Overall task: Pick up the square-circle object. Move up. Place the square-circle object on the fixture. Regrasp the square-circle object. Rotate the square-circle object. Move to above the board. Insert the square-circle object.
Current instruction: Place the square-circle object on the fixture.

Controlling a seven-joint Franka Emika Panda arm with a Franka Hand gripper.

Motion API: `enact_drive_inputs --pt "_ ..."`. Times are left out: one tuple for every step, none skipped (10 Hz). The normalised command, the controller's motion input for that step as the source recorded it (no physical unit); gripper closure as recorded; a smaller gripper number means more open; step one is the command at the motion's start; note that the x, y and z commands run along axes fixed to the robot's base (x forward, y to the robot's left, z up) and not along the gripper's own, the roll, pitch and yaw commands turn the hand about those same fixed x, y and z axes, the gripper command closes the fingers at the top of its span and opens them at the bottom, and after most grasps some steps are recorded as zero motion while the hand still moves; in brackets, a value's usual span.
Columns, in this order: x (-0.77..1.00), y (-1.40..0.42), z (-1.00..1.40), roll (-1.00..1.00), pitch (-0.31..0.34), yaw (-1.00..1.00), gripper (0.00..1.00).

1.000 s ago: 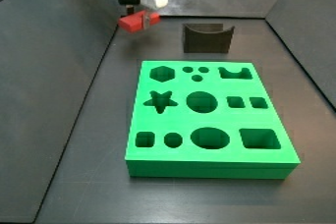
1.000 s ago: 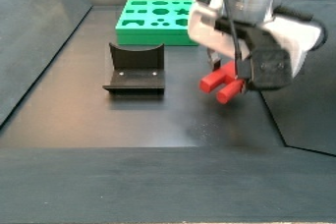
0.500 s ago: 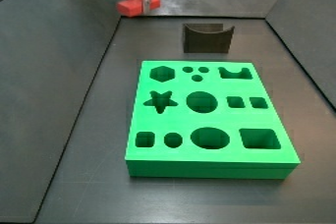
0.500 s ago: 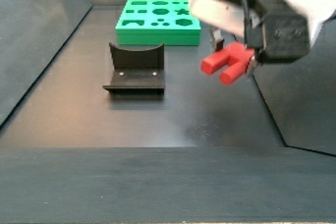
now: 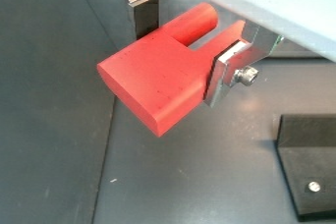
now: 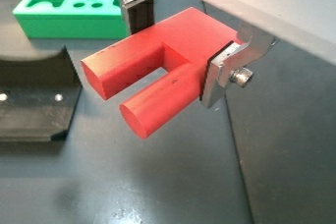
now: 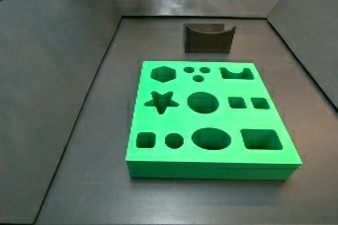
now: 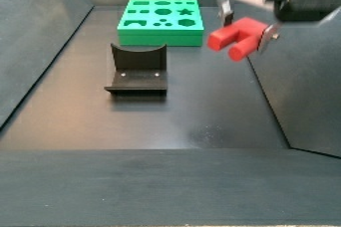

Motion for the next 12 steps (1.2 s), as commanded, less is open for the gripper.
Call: enact_drive_inputs --pt "-0.02 0.00 0.70 0.10 0.080 0.02 1.00" --pt "-0.02 0.01 0.55 0.08 0.083 0.02 1.00" --pt "-0.01 0.01 0.41 0.07 0.087 0.01 1.00" --pt "0.00 0.01 0.21 0.05 0.091 0.01 1.00" --pt "1.00 -0.41 -0.07 0.07 -0.022 1.00 1.00" --pt "1.00 -0.40 -0.10 0.08 -0.021 1.00 1.00" --pt "1.00 -0.34 -0.08 0.08 -0.020 1.00 1.00" --pt "1.00 -0.31 -0.08 0.08 -0.013 1.00 1.00" --pt "1.00 -0.30 -0.08 0.08 -0.012 1.00 1.00" --pt "1.00 -0.27 -0.08 0.09 -0.010 1.00 1.00" --pt "1.00 -0.25 -0.07 0.11 -0.008 1.00 1.00" --pt "1.00 -0.22 -0.07 0.14 -0.003 1.00 1.00"
